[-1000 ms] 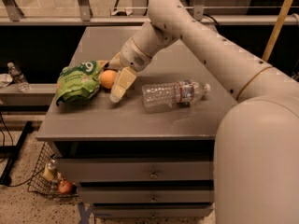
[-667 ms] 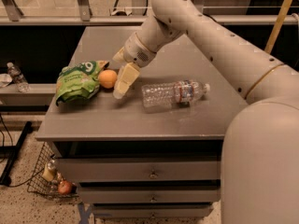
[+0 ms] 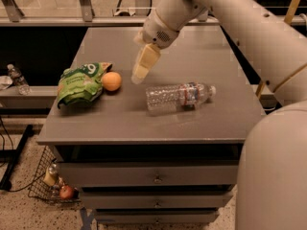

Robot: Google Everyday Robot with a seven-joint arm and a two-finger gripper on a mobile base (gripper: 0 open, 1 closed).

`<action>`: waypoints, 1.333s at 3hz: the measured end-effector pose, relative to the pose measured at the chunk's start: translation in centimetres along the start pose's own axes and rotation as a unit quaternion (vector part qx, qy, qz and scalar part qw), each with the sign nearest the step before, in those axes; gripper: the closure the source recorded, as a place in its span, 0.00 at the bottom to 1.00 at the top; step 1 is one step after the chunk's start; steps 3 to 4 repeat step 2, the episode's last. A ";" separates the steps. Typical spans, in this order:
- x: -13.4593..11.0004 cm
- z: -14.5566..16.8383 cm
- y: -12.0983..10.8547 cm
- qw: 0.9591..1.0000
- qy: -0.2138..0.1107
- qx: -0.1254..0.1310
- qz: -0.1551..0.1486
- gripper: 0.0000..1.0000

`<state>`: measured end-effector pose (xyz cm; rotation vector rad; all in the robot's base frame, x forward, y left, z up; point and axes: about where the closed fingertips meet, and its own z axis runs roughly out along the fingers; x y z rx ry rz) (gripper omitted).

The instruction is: Move orange near green rice chip bag

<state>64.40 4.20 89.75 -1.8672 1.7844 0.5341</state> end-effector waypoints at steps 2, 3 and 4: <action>5.0 -7.9 1.6 0.995 0.000 0.078 0.057 0.00; 5.0 -7.9 1.6 0.995 0.000 0.078 0.057 0.00; 5.0 -7.9 1.6 0.995 0.000 0.078 0.057 0.00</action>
Offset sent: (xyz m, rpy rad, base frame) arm -0.0379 -0.1531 0.0486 0.0306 -0.0924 -0.3188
